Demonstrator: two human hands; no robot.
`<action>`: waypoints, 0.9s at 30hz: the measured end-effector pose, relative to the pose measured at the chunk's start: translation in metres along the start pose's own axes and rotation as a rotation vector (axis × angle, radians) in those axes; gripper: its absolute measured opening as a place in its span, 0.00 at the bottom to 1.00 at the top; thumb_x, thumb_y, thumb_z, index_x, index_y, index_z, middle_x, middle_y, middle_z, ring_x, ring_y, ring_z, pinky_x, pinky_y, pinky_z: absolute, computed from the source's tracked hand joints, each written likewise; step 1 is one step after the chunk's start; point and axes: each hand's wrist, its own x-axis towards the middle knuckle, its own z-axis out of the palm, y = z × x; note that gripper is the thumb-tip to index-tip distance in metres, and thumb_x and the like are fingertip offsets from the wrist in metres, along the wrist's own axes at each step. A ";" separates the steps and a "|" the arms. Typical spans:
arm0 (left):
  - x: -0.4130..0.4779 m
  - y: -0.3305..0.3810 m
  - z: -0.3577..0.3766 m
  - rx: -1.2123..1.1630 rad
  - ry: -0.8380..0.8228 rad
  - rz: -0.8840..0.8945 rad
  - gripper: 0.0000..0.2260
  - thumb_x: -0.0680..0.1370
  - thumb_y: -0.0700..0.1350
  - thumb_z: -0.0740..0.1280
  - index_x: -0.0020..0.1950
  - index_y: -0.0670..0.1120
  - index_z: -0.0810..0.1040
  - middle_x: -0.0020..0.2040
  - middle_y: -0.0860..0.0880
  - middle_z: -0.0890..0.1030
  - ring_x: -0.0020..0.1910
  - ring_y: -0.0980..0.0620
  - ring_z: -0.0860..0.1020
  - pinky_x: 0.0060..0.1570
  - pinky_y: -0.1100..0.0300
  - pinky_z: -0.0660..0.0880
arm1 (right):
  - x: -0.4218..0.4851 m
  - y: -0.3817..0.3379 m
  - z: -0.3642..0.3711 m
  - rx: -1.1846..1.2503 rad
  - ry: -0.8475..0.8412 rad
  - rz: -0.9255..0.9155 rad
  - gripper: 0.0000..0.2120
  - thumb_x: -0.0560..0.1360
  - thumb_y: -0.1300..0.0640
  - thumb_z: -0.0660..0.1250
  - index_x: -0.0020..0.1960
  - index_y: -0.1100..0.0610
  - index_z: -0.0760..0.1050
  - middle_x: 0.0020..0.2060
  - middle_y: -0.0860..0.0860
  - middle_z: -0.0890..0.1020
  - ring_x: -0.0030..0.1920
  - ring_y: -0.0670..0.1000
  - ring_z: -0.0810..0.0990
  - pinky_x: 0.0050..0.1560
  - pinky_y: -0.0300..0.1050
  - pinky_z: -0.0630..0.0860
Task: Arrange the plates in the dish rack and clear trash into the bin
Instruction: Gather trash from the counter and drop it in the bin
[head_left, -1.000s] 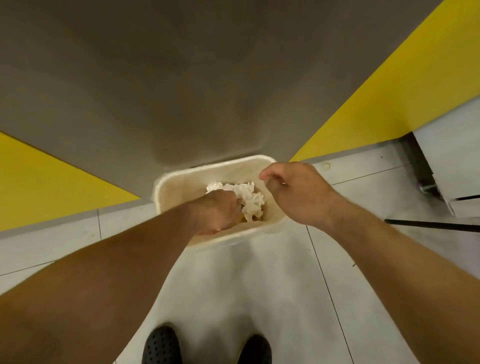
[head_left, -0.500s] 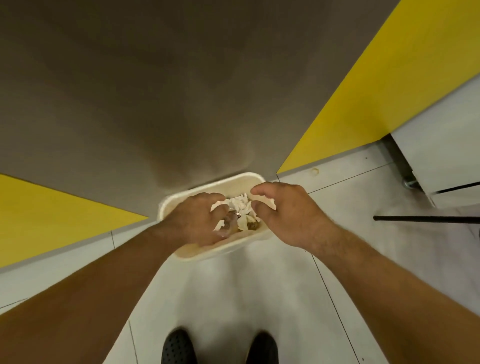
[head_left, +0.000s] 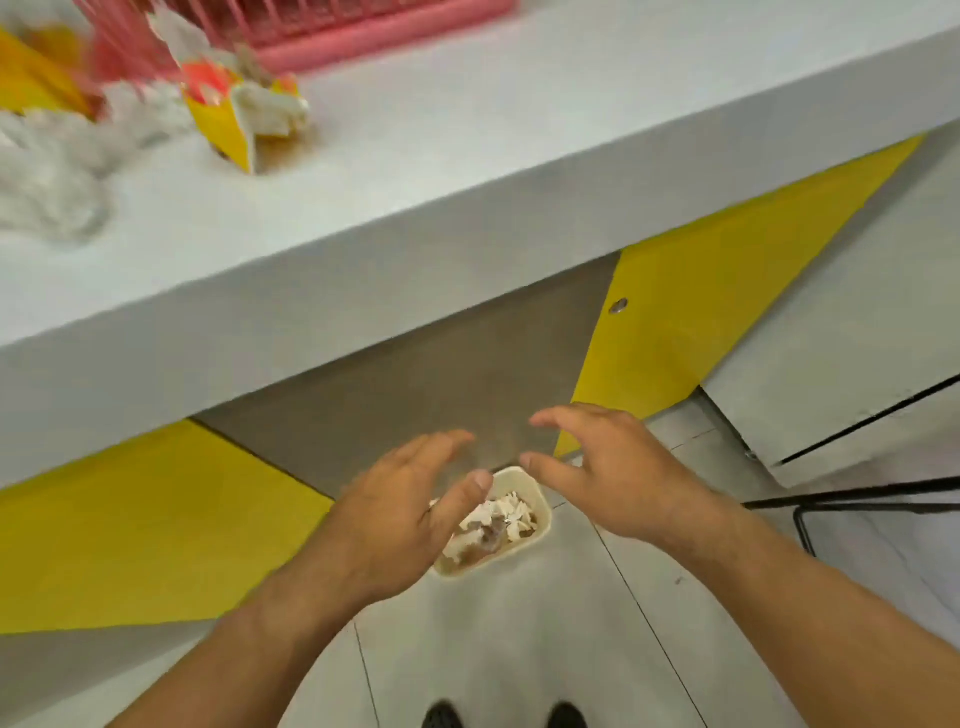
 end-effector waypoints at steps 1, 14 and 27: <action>-0.005 0.015 -0.022 0.019 0.013 0.009 0.29 0.73 0.72 0.48 0.69 0.61 0.64 0.67 0.61 0.70 0.64 0.60 0.69 0.61 0.59 0.69 | -0.007 -0.015 -0.018 -0.012 0.013 -0.019 0.22 0.72 0.37 0.65 0.62 0.46 0.73 0.60 0.44 0.77 0.57 0.45 0.75 0.57 0.42 0.72; -0.060 0.120 -0.213 0.136 0.261 0.056 0.32 0.70 0.75 0.45 0.67 0.62 0.66 0.62 0.59 0.75 0.59 0.58 0.73 0.58 0.54 0.72 | -0.050 -0.167 -0.178 -0.125 0.179 -0.216 0.23 0.74 0.36 0.61 0.65 0.45 0.70 0.62 0.43 0.75 0.61 0.46 0.72 0.60 0.43 0.70; -0.045 0.030 -0.274 0.171 0.299 0.089 0.20 0.78 0.61 0.55 0.68 0.57 0.69 0.64 0.59 0.73 0.59 0.59 0.71 0.51 0.63 0.66 | 0.011 -0.241 -0.136 -0.221 0.162 -0.144 0.18 0.76 0.41 0.61 0.61 0.49 0.73 0.58 0.45 0.76 0.59 0.47 0.73 0.59 0.45 0.72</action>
